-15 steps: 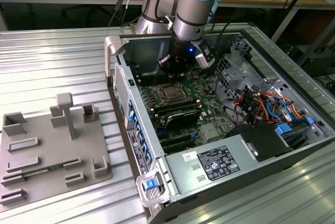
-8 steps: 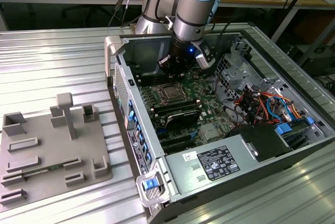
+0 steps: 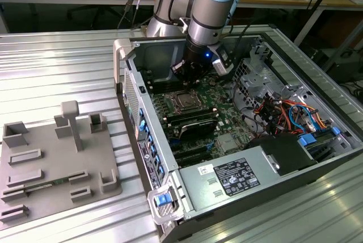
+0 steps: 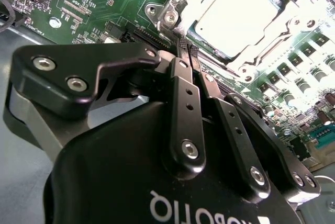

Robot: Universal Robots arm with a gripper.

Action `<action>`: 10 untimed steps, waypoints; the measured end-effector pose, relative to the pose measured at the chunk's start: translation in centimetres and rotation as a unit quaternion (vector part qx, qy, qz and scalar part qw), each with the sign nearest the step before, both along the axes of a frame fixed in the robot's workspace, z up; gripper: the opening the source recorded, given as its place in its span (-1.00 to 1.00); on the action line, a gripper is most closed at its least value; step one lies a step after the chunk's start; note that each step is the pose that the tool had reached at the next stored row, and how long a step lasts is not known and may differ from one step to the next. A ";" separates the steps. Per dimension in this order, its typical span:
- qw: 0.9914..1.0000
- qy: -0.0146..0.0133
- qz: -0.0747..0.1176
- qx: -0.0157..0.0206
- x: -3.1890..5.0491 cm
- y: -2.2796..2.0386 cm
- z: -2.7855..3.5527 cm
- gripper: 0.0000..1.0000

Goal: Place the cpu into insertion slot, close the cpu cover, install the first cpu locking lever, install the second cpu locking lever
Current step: 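Install the first cpu locking lever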

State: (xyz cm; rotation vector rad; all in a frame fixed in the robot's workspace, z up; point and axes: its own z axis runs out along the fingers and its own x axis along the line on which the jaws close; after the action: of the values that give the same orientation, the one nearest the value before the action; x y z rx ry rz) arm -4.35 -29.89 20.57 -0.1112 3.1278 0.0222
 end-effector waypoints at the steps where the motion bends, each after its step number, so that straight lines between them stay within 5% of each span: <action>1: 1.000 0.000 0.000 0.000 0.00 0.00 -0.03 -0.70; 10: 1.000 0.000 0.000 -0.001 0.02 0.00 -0.48 -0.70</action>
State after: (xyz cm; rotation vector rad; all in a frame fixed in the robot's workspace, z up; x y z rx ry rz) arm -4.32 -29.89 20.09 -0.1110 3.1279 0.0201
